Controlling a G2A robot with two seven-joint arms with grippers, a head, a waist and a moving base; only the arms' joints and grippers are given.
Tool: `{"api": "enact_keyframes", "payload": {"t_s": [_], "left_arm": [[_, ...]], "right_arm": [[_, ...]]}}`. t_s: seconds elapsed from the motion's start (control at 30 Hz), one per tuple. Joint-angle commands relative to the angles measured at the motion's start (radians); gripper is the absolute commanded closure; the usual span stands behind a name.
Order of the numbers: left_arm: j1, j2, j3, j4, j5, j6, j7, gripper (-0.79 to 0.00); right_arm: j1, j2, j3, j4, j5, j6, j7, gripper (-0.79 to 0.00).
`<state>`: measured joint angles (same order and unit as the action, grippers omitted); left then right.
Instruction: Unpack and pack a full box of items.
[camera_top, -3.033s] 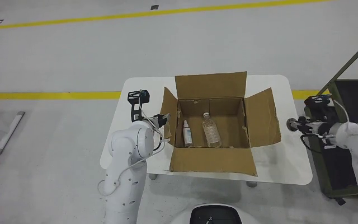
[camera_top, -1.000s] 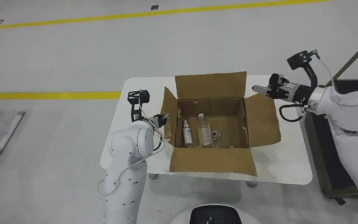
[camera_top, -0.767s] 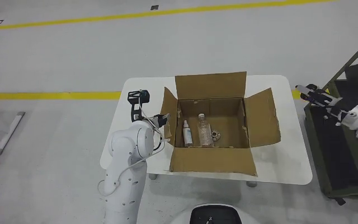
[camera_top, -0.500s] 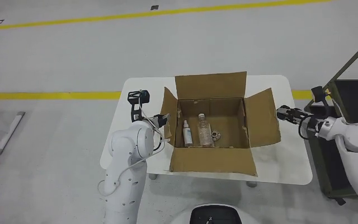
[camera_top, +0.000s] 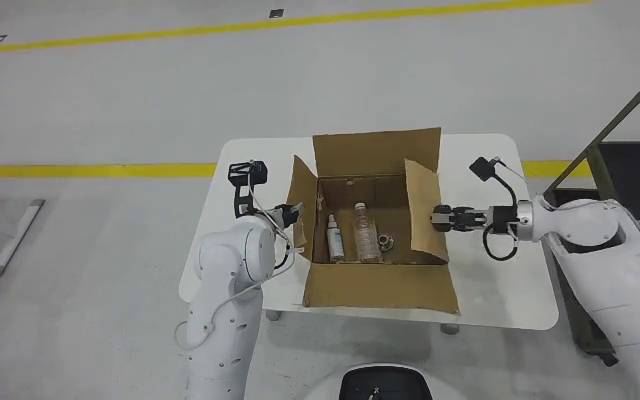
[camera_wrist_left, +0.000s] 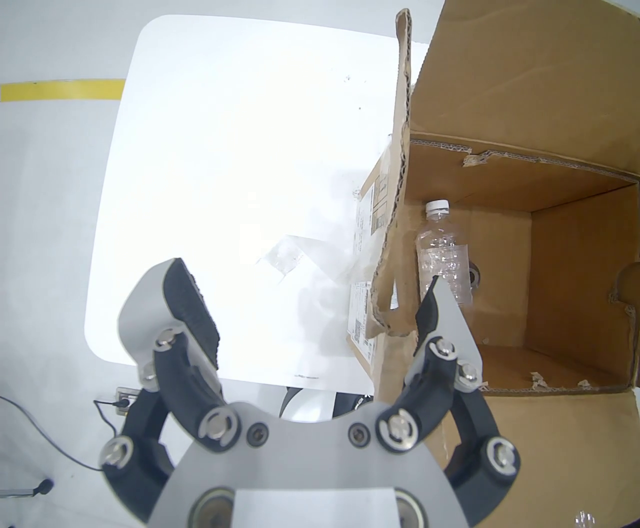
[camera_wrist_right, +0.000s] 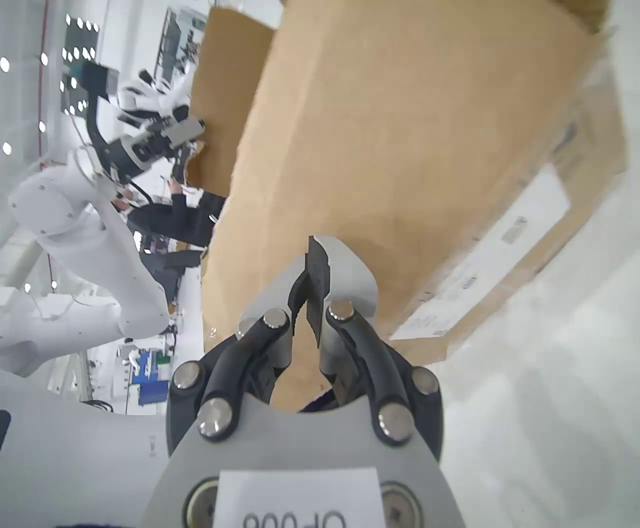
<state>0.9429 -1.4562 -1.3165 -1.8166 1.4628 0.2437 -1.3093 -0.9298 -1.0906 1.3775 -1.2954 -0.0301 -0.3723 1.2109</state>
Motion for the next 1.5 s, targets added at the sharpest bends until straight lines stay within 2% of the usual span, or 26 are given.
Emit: {"api": "enact_keyframes", "payload": {"t_s": [0.0, 0.2, 0.27, 0.3, 0.33, 0.37, 0.4, 0.47, 0.5, 0.53, 0.7, 0.83, 0.97, 1.1, 1.27, 1.47], "left_arm": [[0.016, 0.001, -0.005, -0.001, -0.007, -0.004, 0.038, -0.785], [0.048, 0.003, -0.017, -0.054, -0.014, -0.027, 0.113, -0.785], [0.056, 0.003, -0.037, -0.082, -0.034, -0.014, 0.136, -0.785], [0.063, 0.005, -0.047, -0.096, -0.033, -0.015, 0.146, -0.727], [0.070, 0.005, -0.061, -0.107, -0.040, -0.008, 0.153, -0.610], [0.078, 0.007, -0.074, -0.111, -0.036, -0.006, 0.158, -0.529], [0.086, 0.008, -0.087, -0.112, -0.029, -0.002, 0.165, -0.342], [0.100, 0.011, -0.101, -0.100, -0.005, -0.002, 0.173, -0.154], [0.105, 0.013, -0.103, -0.090, 0.022, 0.000, 0.181, -0.025], [0.109, 0.013, -0.099, -0.081, 0.043, 0.002, 0.186, 0.000], [0.114, 0.011, -0.073, -0.020, 0.049, -0.002, 0.194, 0.000], [0.093, 0.006, -0.034, 0.024, -0.003, -0.048, 0.197, 0.000], [0.066, 0.003, 0.010, 0.057, -0.034, -0.106, 0.219, 0.000], [0.041, 0.000, 0.052, 0.086, -0.059, -0.176, 0.229, 0.000], [0.005, -0.005, 0.094, 0.140, -0.113, -0.240, 0.242, 0.000], [-0.038, -0.016, 0.163, 0.229, -0.167, -0.275, 0.230, 0.000]], "right_arm": [[0.004, -0.003, -0.033, -0.015, -0.037, 0.004, -0.017, 0.000], [0.029, -0.008, -0.098, -0.006, -0.100, 0.024, -0.056, 0.000], [0.033, -0.010, -0.100, 0.001, -0.052, 0.007, -0.064, 0.000], [0.035, -0.009, -0.092, 0.007, -0.019, -0.013, -0.060, 0.000], [0.039, -0.006, -0.078, 0.017, -0.001, -0.023, -0.063, 0.000], [0.038, -0.004, -0.064, 0.019, 0.032, -0.040, -0.066, 0.000], [0.039, -0.001, -0.042, 0.026, 0.056, -0.051, -0.075, 0.000], [0.033, 0.007, -0.006, 0.013, 0.069, -0.085, -0.088, 0.000], [0.028, 0.013, 0.012, 0.008, 0.046, -0.088, -0.093, 0.000], [0.024, 0.017, 0.020, -0.002, 0.027, -0.086, -0.094, 0.000], [0.024, 0.017, 0.020, -0.002, 0.027, -0.086, -0.094, 0.000], [0.017, 0.017, 0.020, -0.004, 0.016, -0.084, -0.108, 0.000], [-0.033, 0.018, 0.058, -0.008, 0.047, -0.106, -0.260, 0.000], [-0.035, 0.015, 0.084, 0.019, 0.040, -0.100, -0.450, 0.000], [0.046, -0.007, 0.043, 0.142, 0.034, -0.013, -0.671, 0.000], [0.213, -0.049, -0.088, 0.336, 0.020, 0.039, -0.736, 0.000]]}}
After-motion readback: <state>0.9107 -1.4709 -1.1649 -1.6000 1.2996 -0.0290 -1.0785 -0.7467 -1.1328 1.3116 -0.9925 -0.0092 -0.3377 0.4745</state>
